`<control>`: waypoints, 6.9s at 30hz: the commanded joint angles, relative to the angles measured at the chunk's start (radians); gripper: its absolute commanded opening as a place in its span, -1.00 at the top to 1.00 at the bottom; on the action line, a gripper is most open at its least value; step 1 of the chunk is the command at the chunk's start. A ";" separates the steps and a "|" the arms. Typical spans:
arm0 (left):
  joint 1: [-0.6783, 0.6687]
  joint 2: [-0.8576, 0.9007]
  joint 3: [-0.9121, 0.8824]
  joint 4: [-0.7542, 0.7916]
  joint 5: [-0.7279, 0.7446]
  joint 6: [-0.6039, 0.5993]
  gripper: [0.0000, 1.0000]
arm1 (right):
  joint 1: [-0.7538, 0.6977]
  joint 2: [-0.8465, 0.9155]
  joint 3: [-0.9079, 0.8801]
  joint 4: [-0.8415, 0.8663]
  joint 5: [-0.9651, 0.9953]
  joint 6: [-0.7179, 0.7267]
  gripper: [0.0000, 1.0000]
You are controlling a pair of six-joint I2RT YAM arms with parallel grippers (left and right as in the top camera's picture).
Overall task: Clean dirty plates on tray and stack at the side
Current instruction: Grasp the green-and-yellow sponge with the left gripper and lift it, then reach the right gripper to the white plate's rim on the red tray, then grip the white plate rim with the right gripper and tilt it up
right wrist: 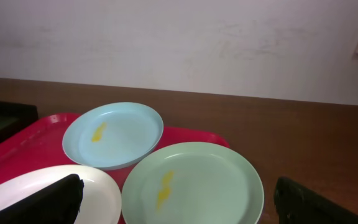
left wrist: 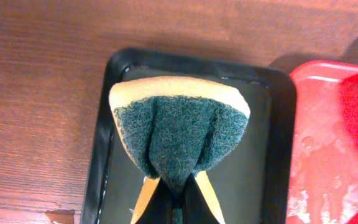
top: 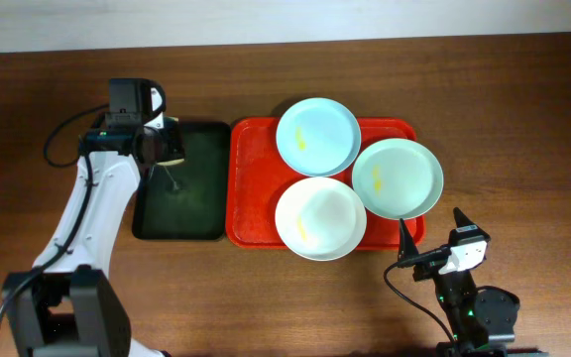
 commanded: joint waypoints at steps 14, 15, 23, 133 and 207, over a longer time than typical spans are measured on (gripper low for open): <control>0.001 0.076 -0.004 0.005 0.023 0.024 1.00 | 0.006 -0.006 -0.005 -0.007 0.009 -0.006 -0.97; 0.001 0.076 -0.004 0.005 0.023 0.024 1.00 | 0.006 -0.006 -0.005 -0.007 0.009 -0.006 -0.97; 0.001 0.076 -0.004 0.005 0.023 0.024 1.00 | 0.006 -0.006 -0.005 -0.007 0.009 -0.006 -0.97; 0.000 0.081 -0.004 0.000 0.023 0.024 1.00 | 0.033 1.324 1.158 -1.226 -0.134 0.216 0.54; 0.000 0.113 -0.004 0.009 0.023 0.024 1.00 | 0.351 1.731 1.038 -0.756 -0.338 0.391 0.01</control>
